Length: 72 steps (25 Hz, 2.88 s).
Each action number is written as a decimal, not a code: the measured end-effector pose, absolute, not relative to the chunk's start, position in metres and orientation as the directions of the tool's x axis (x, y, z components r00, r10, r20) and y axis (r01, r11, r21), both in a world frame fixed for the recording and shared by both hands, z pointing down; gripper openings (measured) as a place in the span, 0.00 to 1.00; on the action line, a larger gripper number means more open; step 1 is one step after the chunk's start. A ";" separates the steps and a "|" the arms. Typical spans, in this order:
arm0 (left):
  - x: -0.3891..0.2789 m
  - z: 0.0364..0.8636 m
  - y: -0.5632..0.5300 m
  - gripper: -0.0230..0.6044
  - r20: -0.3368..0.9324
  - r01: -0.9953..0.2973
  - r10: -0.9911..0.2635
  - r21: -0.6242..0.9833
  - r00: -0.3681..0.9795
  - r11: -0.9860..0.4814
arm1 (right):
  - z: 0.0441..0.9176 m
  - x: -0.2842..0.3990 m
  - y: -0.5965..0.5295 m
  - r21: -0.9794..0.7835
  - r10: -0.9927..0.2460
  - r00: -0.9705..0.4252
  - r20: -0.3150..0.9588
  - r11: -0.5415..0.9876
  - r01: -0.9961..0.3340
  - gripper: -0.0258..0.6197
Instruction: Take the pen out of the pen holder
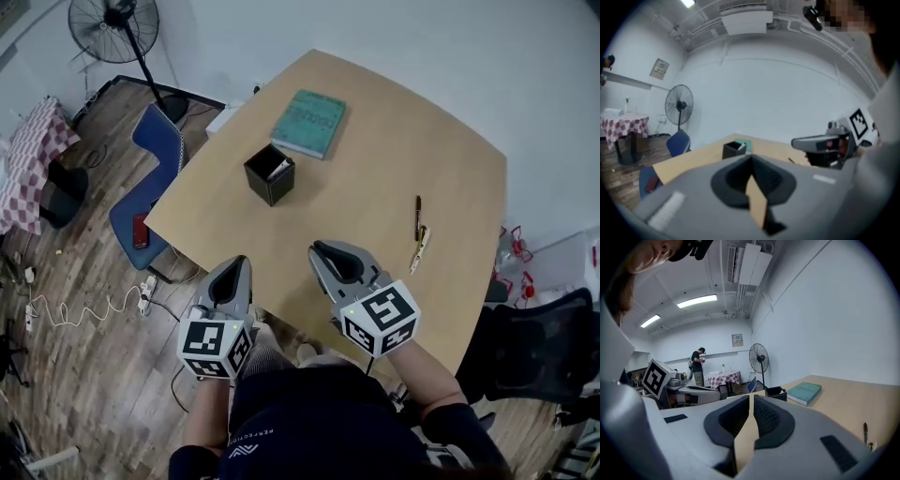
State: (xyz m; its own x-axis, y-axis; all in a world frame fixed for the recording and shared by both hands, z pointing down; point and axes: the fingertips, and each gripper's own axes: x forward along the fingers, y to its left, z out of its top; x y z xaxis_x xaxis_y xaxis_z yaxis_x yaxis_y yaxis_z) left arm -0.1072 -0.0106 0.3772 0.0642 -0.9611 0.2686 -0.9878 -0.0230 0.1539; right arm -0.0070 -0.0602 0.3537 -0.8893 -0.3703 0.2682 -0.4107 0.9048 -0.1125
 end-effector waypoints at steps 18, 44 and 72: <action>-0.218 0.396 -0.139 0.04 0.331 -0.956 -0.899 0.161 0.286 -0.245 | 0.378 -0.101 -0.177 -0.143 -0.544 -0.762 0.350 0.773 -0.618 0.19; -0.259 0.446 -0.218 0.04 0.406 -0.912 -0.819 0.236 0.406 -0.335 | 0.434 -0.129 -0.260 -0.034 -0.628 -0.586 0.512 0.666 -0.745 0.25; -0.262 0.443 -0.222 0.04 0.381 -0.896 -0.814 0.249 0.439 -0.367 | 0.432 -0.137 -0.253 0.021 -0.650 -0.565 0.508 0.666 -0.746 0.15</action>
State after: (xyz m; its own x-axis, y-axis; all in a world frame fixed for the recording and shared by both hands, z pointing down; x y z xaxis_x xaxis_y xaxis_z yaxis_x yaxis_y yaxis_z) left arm -0.2621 -0.2221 0.4428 0.4388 -0.8140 0.3806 -0.8964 -0.3669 0.2488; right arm -0.1370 -0.2534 0.4315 -0.5652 -0.6500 0.5080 -0.7460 0.6656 0.0215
